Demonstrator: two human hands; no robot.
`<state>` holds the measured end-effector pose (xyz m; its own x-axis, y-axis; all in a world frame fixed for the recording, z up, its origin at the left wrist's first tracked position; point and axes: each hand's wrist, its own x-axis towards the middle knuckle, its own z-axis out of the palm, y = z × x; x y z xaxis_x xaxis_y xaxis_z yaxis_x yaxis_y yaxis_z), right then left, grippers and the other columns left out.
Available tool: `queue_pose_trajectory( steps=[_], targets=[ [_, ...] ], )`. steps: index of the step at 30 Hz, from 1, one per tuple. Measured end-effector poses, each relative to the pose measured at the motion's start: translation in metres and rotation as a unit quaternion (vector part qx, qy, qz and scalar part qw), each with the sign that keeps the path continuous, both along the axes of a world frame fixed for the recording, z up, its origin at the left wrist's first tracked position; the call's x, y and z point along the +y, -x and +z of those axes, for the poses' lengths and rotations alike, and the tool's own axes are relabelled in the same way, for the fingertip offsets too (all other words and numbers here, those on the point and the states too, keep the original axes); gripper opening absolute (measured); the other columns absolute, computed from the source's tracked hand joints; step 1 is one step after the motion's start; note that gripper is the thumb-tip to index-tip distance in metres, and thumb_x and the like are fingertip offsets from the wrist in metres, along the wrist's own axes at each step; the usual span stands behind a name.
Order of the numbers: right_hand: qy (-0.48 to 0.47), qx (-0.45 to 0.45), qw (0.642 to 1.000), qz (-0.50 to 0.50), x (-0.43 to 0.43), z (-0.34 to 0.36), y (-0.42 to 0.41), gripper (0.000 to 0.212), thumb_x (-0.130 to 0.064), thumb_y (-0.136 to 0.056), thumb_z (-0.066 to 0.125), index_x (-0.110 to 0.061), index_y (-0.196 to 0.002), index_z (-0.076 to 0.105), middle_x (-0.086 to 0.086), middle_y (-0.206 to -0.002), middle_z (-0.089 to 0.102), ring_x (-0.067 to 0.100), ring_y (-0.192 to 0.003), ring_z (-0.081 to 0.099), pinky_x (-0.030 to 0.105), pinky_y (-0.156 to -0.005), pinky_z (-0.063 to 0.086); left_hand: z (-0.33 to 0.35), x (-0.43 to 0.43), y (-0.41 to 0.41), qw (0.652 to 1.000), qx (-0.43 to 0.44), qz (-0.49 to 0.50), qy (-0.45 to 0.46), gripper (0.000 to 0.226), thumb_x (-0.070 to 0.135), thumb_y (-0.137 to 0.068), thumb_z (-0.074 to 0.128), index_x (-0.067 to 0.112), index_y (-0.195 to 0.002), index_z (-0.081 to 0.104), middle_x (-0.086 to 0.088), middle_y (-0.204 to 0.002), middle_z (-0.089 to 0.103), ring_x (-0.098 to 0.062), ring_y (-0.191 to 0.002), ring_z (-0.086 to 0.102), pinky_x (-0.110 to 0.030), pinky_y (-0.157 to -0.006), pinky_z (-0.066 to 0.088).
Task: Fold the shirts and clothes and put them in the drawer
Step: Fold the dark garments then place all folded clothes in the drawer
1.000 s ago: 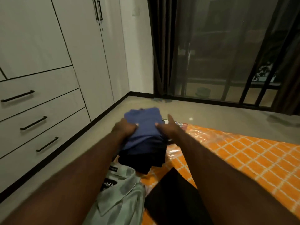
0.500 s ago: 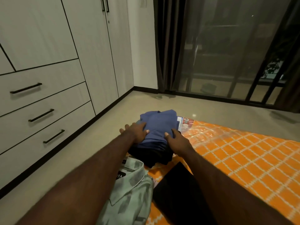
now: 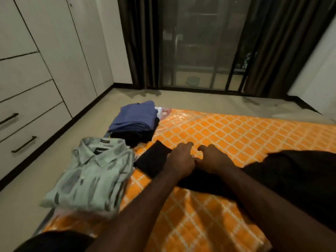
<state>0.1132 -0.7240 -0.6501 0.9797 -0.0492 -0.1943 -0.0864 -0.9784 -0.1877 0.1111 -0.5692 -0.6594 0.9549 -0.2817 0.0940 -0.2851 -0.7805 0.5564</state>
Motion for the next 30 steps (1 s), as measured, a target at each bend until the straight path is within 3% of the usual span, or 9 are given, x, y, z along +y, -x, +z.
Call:
queue_pose_trajectory(
  steps=[5, 9, 12, 16, 18, 21, 23, 27, 30],
  targets=[
    [0.154, 0.040, 0.981, -0.108, -0.048, -0.011, 0.072, 0.087, -0.074, -0.083, 0.063, -0.029, -0.153, 0.036, 0.020, -0.165, 0.018, 0.055, -0.150, 0.000, 0.082, -0.110, 0.003, -0.031, -0.042, 0.071, 0.994, 0.015, -0.101, -0.039, 0.055, 0.027, -0.098, 0.056, 0.023, -0.151, 0.040, -0.005, -0.148, 0.044, -0.030, -0.131, 0.048, -0.053, -0.103, 0.045],
    [0.071, 0.108, 0.965, -0.230, -0.060, -0.010, 0.077, 0.106, -0.059, -0.077, 0.081, -0.031, -0.159, 0.022, 0.020, -0.167, -0.006, 0.063, -0.145, -0.013, 0.090, -0.100, 0.016, -0.037, -0.045, 0.095, 0.993, 0.029, -0.102, -0.052, 0.059, 0.031, -0.099, 0.058, 0.023, -0.154, 0.036, -0.002, -0.152, 0.038, -0.028, -0.134, 0.046, -0.052, -0.105, 0.044],
    [0.027, 0.132, 0.954, -0.268, -0.072, -0.019, 0.071, 0.106, -0.051, -0.082, 0.081, -0.034, -0.161, 0.013, 0.015, -0.166, 0.000, 0.060, -0.146, -0.002, 0.079, -0.098, 0.038, -0.037, -0.029, 0.106, 0.994, 0.032, -0.106, -0.019, 0.059, 0.032, -0.099, 0.059, 0.022, -0.154, 0.037, -0.001, -0.150, 0.039, -0.024, -0.132, 0.047, -0.044, -0.106, 0.045],
    [-0.019, 0.105, 0.941, -0.321, -0.081, -0.027, 0.061, 0.063, -0.031, -0.093, 0.064, -0.013, -0.149, 0.040, 0.021, -0.152, 0.032, 0.052, -0.131, 0.039, 0.065, -0.095, 0.046, -0.042, -0.006, 0.118, 0.992, -0.007, -0.116, 0.048, 0.047, 0.026, -0.099, 0.062, 0.020, -0.144, 0.051, 0.002, -0.144, 0.048, -0.013, -0.129, 0.048, -0.022, -0.102, 0.038],
    [0.034, 0.024, 0.971, -0.235, -0.077, -0.022, 0.067, 0.042, -0.028, -0.093, 0.061, -0.011, -0.131, 0.056, 0.018, -0.131, 0.056, 0.041, -0.116, 0.057, 0.054, -0.090, 0.054, -0.044, -0.002, 0.120, 0.991, -0.026, -0.106, 0.073, 0.043, 0.024, -0.099, 0.062, 0.018, -0.141, 0.054, 0.002, -0.140, 0.052, -0.010, -0.127, 0.050, -0.016, -0.100, 0.034],
    [0.050, -0.082, 0.985, -0.145, -0.061, -0.004, 0.075, 0.032, -0.034, -0.090, 0.066, -0.014, -0.114, 0.056, 0.012, -0.111, 0.064, 0.034, -0.101, 0.065, 0.040, -0.073, 0.054, -0.049, -0.009, 0.117, 0.989, -0.027, -0.094, 0.108, 0.046, 0.024, -0.097, 0.064, 0.017, -0.141, 0.054, 0.000, -0.139, 0.054, -0.013, -0.127, 0.051, -0.021, -0.104, 0.039],
    [-0.019, -0.148, 0.980, -0.133, -0.045, 0.005, 0.073, 0.035, -0.043, -0.089, 0.066, -0.014, -0.108, 0.056, 0.011, -0.104, 0.066, 0.033, -0.092, 0.066, 0.040, -0.071, 0.056, -0.048, -0.016, 0.114, 0.987, -0.007, -0.080, 0.140, 0.052, 0.029, -0.096, 0.068, 0.018, -0.144, 0.051, 0.000, -0.139, 0.053, -0.012, -0.127, 0.051, -0.026, -0.103, 0.044],
    [-0.206, -0.223, 0.949, -0.089, -0.010, 0.008, 0.069, 0.046, -0.051, -0.093, 0.062, -0.014, -0.120, 0.064, 0.009, -0.105, 0.072, 0.028, -0.095, 0.068, 0.033, -0.073, 0.052, -0.048, -0.020, 0.105, 0.951, 0.089, -0.016, 0.296, 0.084, 0.035, -0.083, 0.083, 0.027, -0.150, 0.034, 0.022, -0.130, 0.047, 0.010, -0.115, 0.048, -0.012, -0.091, 0.044],
    [-0.346, -0.180, 0.920, -0.042, 0.009, 0.001, 0.067, 0.037, -0.040, -0.095, 0.060, -0.020, -0.125, 0.064, 0.006, -0.107, 0.073, 0.023, -0.095, 0.070, 0.041, -0.078, 0.061, -0.059, -0.010, 0.094, 0.918, 0.101, 0.113, 0.367, 0.089, 0.029, -0.077, 0.089, 0.024, -0.147, 0.035, 0.008, -0.131, 0.057, -0.011, -0.115, 0.059, -0.023, -0.083, 0.051]
  ],
)
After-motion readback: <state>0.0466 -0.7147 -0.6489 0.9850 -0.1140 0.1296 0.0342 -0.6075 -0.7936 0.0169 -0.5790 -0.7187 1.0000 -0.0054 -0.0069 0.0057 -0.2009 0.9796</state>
